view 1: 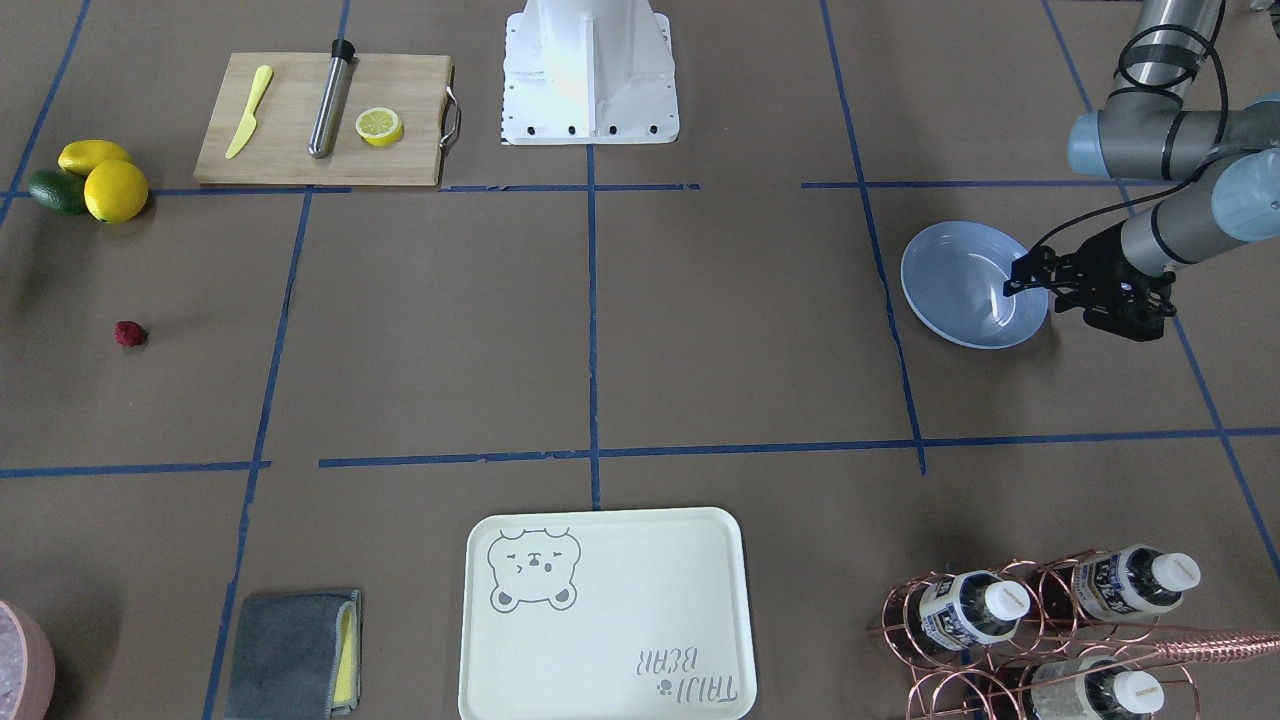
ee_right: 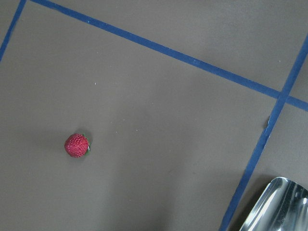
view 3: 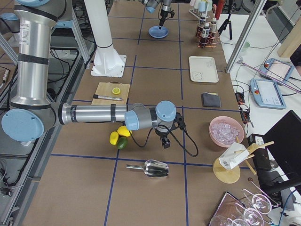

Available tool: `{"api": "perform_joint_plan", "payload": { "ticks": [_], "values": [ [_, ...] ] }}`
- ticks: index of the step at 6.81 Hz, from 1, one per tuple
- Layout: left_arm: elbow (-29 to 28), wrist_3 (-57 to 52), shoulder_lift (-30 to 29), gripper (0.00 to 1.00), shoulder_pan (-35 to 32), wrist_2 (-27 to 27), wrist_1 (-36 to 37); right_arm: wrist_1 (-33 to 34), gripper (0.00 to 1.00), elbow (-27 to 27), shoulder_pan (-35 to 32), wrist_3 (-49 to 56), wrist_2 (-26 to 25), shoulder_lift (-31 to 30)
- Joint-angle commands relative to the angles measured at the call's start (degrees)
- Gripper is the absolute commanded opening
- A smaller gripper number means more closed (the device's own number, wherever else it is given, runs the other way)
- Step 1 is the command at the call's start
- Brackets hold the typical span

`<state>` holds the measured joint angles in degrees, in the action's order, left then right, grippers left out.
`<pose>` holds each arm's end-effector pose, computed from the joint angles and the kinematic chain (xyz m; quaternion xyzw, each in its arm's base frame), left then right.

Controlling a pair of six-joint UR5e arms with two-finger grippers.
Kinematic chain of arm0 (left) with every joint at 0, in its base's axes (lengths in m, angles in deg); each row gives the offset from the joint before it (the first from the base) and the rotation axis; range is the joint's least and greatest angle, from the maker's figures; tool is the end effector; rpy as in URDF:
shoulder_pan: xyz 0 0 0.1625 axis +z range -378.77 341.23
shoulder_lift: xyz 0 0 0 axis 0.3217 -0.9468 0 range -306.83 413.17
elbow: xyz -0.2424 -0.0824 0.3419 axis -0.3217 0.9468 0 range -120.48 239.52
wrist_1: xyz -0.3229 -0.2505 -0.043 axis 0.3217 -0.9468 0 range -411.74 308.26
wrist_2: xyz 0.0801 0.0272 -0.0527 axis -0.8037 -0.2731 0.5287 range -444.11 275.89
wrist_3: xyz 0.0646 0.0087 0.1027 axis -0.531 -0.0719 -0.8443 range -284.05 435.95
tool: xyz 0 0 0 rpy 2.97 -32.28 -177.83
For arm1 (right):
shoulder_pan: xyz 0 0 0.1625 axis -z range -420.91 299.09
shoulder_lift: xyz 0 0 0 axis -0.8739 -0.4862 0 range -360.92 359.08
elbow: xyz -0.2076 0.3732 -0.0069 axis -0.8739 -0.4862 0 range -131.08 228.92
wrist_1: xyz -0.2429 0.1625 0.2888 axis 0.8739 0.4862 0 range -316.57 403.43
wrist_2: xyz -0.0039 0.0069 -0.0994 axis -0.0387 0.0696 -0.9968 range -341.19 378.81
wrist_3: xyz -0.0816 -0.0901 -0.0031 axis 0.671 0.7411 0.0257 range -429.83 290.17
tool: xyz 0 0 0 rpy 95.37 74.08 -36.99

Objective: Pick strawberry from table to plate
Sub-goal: 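Reach the left gripper down and grasp the rim of the light blue plate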

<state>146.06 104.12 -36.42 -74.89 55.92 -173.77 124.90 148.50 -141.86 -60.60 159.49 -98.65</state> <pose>0.2507 -0.4454 0.6377 -0.0224 0.4651 0.1465 0.8728 -0.0310 -0.4436 0.6309 0.0824 -0.4261 -0.1812 0.8825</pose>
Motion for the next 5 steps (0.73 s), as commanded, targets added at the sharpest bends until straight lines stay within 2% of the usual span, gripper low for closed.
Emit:
{"api": "perform_joint_plan", "payload": {
  "ticks": [1,2,3,4,5],
  "values": [
    [0.1,0.3,-0.3,0.08,0.6,0.0,0.2,0.0,1.00,0.0,0.0,0.0,0.1,0.0],
    [0.4,3.5,-0.5,0.00,0.6,0.0,0.2,0.0,1.00,0.0,0.0,0.0,0.1,0.0],
    [2.1,9.3,-1.1,0.00,0.6,0.0,0.1,0.0,1.00,0.0,0.0,0.0,0.2,0.0],
    [5.6,20.4,-2.7,0.00,0.6,0.0,0.2,0.0,1.00,0.1,0.0,0.0,0.3,0.0],
    [6.8,29.3,-6.9,0.00,1.0,0.4,0.2,0.0,1.00,0.1,0.0,0.0,0.3,0.0]
  ]
}}
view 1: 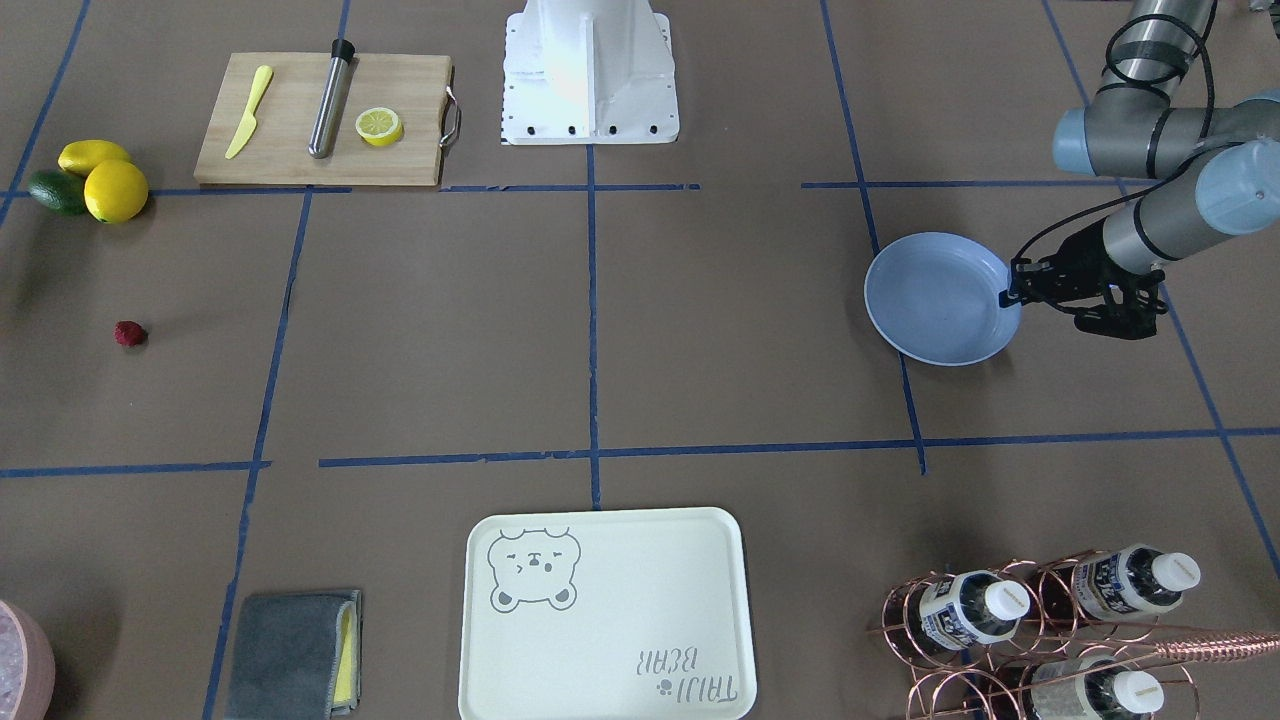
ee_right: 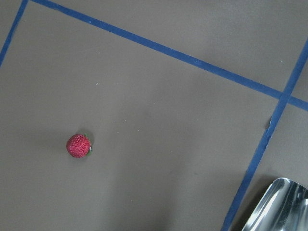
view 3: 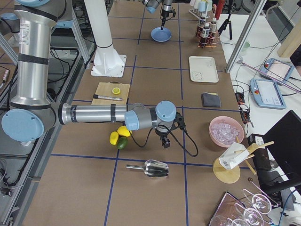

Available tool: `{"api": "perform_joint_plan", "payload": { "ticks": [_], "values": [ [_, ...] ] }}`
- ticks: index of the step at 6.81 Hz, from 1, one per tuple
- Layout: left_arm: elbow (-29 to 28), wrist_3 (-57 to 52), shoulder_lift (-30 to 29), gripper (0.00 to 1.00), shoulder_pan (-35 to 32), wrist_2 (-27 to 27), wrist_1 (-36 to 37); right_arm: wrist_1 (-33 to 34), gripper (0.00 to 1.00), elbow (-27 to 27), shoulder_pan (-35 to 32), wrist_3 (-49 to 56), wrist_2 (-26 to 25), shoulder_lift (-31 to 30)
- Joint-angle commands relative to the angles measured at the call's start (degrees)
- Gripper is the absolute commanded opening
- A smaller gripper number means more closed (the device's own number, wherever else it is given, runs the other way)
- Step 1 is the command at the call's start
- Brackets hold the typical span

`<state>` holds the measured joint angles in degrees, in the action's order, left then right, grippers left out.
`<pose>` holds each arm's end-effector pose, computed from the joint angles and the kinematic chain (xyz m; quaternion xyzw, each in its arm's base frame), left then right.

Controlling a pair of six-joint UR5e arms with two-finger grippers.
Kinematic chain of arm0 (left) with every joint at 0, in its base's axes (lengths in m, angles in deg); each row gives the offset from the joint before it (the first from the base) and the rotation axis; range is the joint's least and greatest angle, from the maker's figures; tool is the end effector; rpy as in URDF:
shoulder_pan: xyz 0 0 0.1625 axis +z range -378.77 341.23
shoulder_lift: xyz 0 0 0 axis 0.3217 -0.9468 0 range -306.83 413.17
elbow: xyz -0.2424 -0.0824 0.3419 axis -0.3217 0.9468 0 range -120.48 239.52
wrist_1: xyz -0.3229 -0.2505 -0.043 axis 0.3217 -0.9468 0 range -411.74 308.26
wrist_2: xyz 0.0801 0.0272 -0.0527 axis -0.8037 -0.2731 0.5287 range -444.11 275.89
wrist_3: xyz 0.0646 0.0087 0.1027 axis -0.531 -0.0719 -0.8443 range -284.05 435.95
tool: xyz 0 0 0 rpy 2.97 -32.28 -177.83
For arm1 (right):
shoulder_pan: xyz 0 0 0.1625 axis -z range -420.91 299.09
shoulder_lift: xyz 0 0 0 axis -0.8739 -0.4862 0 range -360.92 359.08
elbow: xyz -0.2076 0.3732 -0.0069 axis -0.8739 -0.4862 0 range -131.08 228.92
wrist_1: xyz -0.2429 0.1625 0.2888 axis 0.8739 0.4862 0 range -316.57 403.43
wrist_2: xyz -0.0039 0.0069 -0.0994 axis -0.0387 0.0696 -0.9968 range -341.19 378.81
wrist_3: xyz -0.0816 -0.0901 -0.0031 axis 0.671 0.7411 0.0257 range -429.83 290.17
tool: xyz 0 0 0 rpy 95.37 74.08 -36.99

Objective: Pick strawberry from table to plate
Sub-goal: 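Reach the left gripper down and grasp the rim of the light blue plate, then slide the light blue plate with the left gripper toward the table center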

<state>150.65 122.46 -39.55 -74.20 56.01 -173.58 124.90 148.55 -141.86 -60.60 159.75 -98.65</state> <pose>0.2703 -0.4629 0.5683 -0.0510 0.4868 0.0394 0.8711 -0.0313 -0.4435 0.6301 0.0827 -0.4282 -0.1814 0.8814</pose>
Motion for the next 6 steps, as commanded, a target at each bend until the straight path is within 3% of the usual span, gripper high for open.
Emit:
{"api": "perform_joint_plan", "payload": {
  "ticks": [1,2,4,6],
  "values": [
    [1.9,22.5,-8.6,0.00,3.5,-0.1,-0.1,0.1,1.00,0.0,0.0,-0.1,0.0,-0.1],
    [1.5,31.6,-14.4,0.00,8.4,-0.8,0.0,0.1,1.00,0.0,0.0,-0.1,0.6,0.0],
    [-0.3,33.8,-24.0,0.00,17.9,-8.1,0.0,0.1,1.00,-0.4,0.0,-0.1,1.4,-0.1],
    [-0.9,35.6,-27.1,0.00,20.4,-12.6,-0.7,0.1,1.00,-0.4,0.0,-1.2,1.8,-0.1]
  ]
}}
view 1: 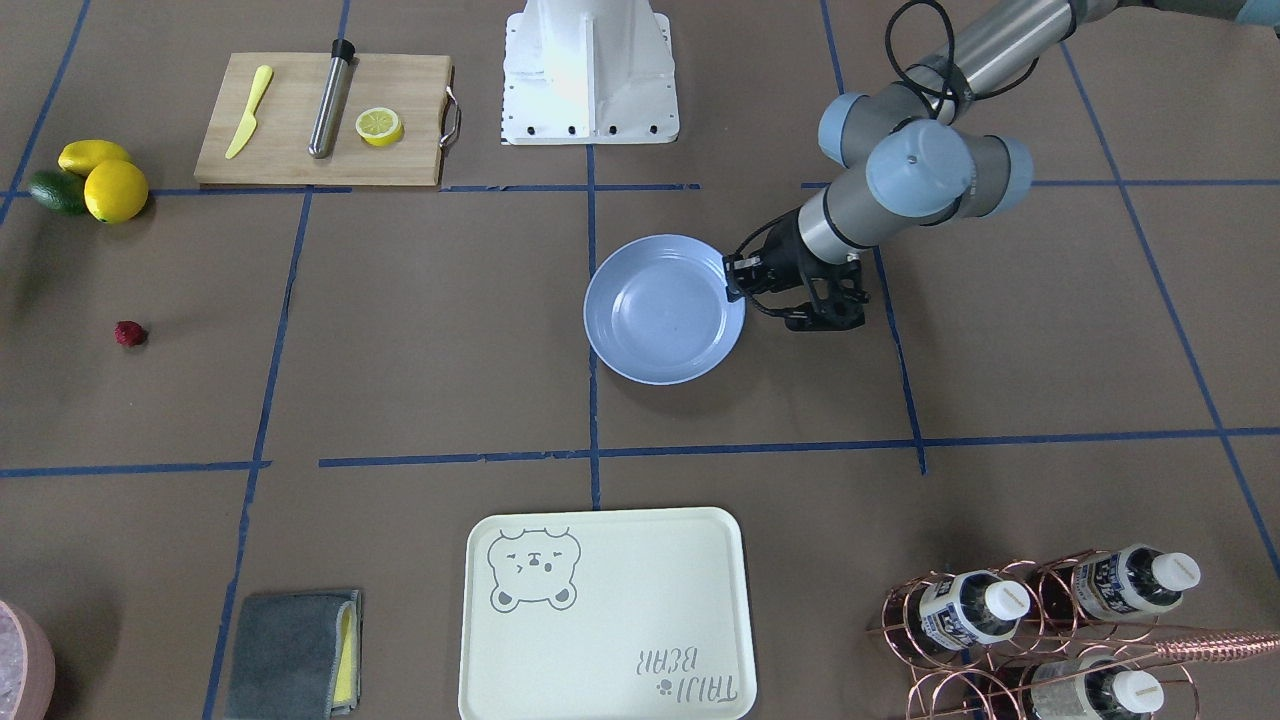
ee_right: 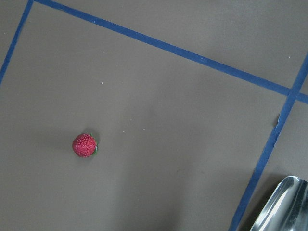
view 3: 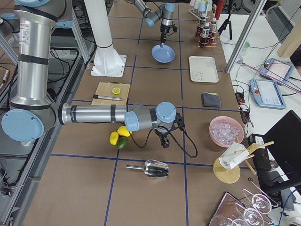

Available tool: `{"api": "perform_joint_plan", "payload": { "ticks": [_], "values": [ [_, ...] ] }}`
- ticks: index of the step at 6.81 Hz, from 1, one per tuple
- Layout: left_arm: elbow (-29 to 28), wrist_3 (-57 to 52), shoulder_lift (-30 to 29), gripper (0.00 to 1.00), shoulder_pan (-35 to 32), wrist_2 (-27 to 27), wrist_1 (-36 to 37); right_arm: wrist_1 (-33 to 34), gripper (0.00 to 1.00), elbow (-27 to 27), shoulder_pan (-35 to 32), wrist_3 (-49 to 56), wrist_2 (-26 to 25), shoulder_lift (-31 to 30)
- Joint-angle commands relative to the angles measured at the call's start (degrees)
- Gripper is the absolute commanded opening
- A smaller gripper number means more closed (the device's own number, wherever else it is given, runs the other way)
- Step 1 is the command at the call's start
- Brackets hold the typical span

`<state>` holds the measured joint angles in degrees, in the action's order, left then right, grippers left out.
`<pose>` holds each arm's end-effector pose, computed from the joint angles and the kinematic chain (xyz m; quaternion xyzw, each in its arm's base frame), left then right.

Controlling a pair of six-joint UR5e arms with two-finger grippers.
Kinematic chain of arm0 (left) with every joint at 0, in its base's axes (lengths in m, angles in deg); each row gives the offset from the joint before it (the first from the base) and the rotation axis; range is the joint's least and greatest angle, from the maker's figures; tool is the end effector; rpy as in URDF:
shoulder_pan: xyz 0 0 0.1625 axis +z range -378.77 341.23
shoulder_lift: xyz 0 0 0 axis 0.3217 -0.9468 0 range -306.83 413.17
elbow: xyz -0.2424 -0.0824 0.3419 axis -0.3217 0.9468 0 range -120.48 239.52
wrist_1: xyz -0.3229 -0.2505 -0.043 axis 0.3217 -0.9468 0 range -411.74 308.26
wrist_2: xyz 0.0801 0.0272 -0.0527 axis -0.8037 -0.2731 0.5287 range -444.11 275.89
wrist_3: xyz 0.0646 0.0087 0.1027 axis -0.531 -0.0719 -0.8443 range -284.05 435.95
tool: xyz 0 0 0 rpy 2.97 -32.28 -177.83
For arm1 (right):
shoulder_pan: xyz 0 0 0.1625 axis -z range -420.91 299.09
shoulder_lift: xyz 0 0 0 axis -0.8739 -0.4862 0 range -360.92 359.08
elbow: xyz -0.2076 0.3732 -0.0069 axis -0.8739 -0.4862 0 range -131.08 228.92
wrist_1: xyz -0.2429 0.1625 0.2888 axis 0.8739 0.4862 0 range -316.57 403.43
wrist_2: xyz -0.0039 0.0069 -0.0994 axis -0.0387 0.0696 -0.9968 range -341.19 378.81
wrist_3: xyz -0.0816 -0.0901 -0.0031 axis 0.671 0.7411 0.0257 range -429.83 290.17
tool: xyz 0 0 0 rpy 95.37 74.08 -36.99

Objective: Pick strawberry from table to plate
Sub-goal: 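Slide the light blue plate with the left gripper toward the table center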

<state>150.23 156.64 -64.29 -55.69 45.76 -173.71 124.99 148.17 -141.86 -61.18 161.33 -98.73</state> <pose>0.5025 -0.4470 0.3181 -0.0863 0.5491 -0.0283 0.8308 -0.0331 -0.4417 0.6316 0.0756 -0.4411 -0.1751 0.8770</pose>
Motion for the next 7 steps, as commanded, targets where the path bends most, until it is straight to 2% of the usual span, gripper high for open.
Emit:
{"api": "perform_joint_plan", "payload": {
  "ticks": [1,2,3,7],
  "values": [
    [-0.6,5.2,-2.9,0.00,2.9,-4.6,-3.8,0.0,1.00,0.1,0.0,-0.6,0.3,0.0],
    [-2.5,6.8,-2.5,0.00,4.6,-8.3,-11.4,-0.1,1.00,0.1,0.0,-0.7,0.3,0.0],
    [-3.7,8.4,-2.3,0.00,4.9,-9.0,-14.1,-0.1,1.00,0.1,0.0,-0.7,0.3,0.0],
    [-5.5,8.3,-2.6,0.00,6.9,-11.2,-14.3,-0.2,1.00,0.4,0.0,-1.0,1.4,0.1]
  ]
}}
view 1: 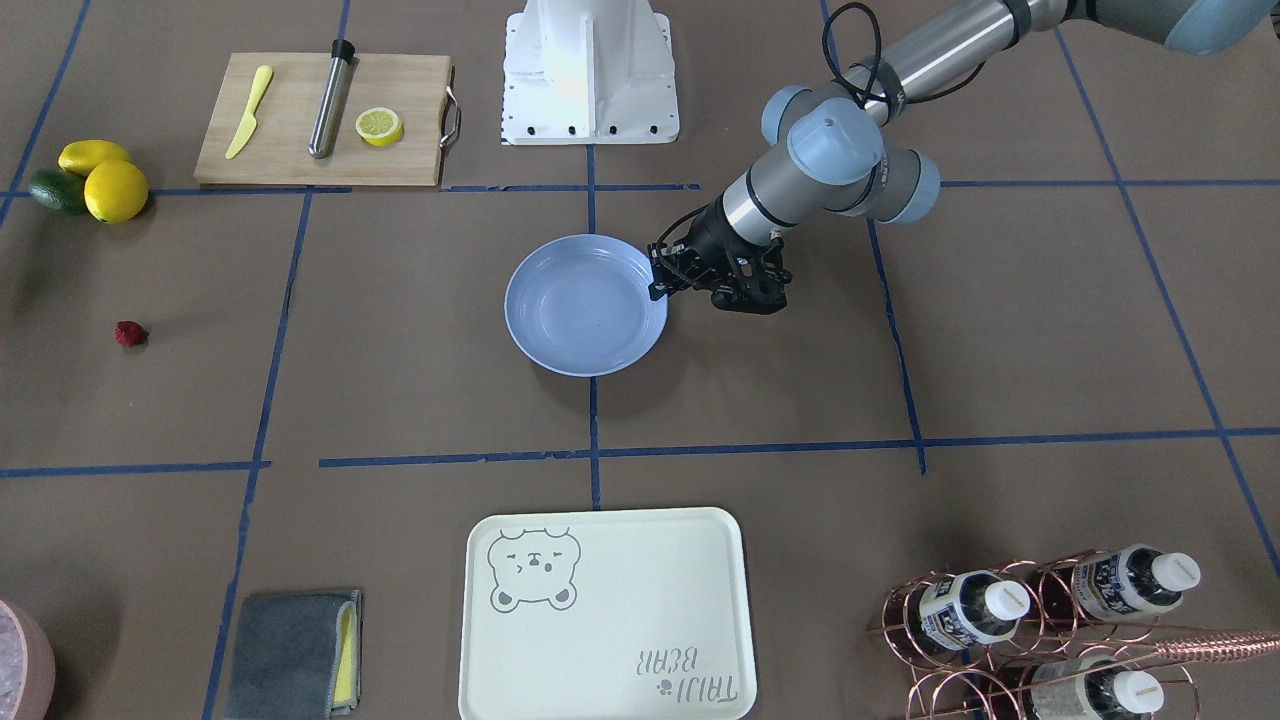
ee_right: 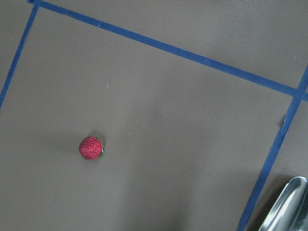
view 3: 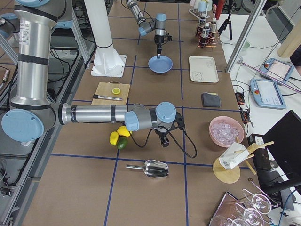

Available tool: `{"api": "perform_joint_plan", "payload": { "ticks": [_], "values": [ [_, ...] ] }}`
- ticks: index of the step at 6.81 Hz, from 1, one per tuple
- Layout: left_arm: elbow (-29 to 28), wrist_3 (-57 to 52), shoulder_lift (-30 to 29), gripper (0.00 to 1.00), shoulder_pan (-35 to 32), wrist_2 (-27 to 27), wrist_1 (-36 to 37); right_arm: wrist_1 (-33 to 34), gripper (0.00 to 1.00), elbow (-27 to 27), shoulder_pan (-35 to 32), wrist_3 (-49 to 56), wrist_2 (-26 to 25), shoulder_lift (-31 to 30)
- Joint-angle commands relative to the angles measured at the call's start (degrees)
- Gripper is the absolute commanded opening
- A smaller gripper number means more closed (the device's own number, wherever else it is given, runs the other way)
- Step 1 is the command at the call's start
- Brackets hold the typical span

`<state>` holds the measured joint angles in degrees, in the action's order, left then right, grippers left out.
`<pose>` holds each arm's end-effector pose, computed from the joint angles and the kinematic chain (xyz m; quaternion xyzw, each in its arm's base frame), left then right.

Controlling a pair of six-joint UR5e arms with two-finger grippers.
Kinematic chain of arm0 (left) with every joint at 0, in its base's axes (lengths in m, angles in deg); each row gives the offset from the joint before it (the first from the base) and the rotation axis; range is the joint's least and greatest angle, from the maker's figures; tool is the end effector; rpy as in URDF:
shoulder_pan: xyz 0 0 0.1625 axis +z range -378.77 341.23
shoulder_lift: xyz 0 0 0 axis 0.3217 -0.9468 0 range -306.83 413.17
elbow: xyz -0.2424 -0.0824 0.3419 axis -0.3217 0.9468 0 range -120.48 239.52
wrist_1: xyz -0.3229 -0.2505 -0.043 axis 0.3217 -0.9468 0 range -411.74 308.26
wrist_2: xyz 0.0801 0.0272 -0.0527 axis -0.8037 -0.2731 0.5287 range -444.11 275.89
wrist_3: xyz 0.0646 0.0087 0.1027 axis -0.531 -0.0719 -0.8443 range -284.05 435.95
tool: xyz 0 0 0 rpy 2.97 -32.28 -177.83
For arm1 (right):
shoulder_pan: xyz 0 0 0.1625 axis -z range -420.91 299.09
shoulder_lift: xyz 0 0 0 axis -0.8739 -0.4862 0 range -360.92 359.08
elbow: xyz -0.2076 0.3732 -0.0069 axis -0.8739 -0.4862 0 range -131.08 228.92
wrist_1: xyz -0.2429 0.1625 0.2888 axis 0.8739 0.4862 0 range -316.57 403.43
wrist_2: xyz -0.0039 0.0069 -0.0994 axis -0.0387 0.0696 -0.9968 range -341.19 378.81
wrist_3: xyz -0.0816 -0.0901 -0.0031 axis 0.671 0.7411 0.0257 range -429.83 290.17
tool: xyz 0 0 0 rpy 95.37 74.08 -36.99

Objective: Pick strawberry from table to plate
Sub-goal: 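Slide the light blue plate with the left gripper toward the table center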

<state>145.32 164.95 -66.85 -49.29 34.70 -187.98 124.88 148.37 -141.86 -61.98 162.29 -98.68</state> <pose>0.5613 -0.4178 0.3010 -0.0388 0.6030 -0.0581 0.7947 -0.0344 -0.4419 0.6277 0.0750 -0.4490 -0.1704 0.8739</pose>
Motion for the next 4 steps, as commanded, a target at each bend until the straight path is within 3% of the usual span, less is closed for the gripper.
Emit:
{"api": "perform_joint_plan", "payload": {
  "ticks": [1,2,3,4],
  "values": [
    [-0.5,-0.1,-0.1,0.00,1.1,-1.0,-0.1,-0.3,1.00,0.2,0.2,-0.8,1.2,0.0],
    [-0.5,-0.1,-0.1,0.00,1.1,-1.2,-0.1,-0.6,1.00,0.2,0.3,-2.0,1.2,0.0],
    [-0.5,-0.1,0.0,0.53,1.1,-1.2,-0.1,-0.7,1.00,0.3,1.0,-3.1,1.2,0.0],
    [-0.1,-0.1,0.0,0.62,1.1,-1.1,-0.1,-0.7,1.00,0.3,2.6,-3.4,0.9,0.0]
  ]
}}
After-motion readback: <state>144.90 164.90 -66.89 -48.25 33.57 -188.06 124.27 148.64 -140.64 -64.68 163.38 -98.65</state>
